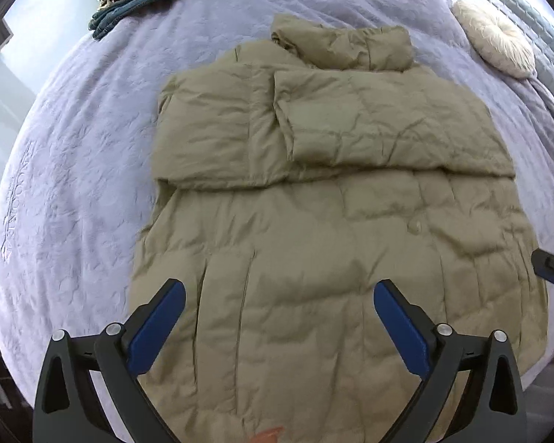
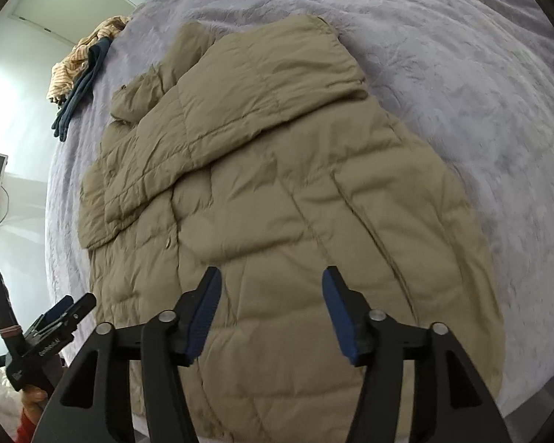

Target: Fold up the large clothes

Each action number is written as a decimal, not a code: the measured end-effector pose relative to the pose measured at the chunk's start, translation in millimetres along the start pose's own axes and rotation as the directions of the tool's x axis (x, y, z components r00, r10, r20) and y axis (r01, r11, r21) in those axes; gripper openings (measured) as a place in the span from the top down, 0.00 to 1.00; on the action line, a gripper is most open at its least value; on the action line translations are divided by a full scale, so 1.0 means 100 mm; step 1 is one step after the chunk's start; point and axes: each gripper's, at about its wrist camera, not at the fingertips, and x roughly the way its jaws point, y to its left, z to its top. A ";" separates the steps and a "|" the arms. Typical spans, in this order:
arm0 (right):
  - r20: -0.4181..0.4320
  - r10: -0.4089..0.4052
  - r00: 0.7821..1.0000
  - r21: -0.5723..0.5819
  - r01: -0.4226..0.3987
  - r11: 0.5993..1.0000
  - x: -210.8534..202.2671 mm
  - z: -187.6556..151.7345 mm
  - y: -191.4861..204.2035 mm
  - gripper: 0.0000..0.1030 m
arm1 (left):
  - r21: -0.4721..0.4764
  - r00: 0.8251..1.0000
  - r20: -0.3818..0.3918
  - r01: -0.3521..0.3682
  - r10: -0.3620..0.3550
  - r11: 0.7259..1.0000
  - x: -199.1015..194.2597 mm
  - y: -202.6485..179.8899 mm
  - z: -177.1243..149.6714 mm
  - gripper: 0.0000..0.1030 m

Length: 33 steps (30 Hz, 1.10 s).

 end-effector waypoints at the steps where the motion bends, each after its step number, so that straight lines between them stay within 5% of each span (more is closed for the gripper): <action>1: -0.001 0.002 1.000 0.002 -0.002 1.000 -0.02 -0.01 -0.01 0.29 | 0.001 1.000 -0.015 0.010 -0.010 1.000 -0.01 0.01 -0.03 0.01; 9: -0.028 0.060 0.998 0.113 -0.057 0.992 -0.12 -0.23 -0.18 0.07 | -0.083 0.995 -0.098 -0.039 0.031 0.996 -0.07 0.27 -0.36 0.01; 14: -0.059 0.066 0.996 0.159 -0.056 0.986 -0.10 -0.34 -0.26 0.05 | -0.098 0.990 -0.115 -0.094 0.082 0.991 -0.08 0.43 -0.51 0.01; 24: -0.100 0.105 0.989 0.252 -0.077 0.965 -0.11 -0.54 -0.51 0.00 | -0.229 0.984 -0.173 -0.004 -0.036 0.973 -0.08 0.89 -0.85 0.01; 33: -0.053 0.136 0.989 0.368 -0.107 0.924 -0.20 -0.84 -0.88 0.00 | -0.284 0.952 -0.233 0.128 -0.198 0.950 -0.09 1.06 -1.33 0.01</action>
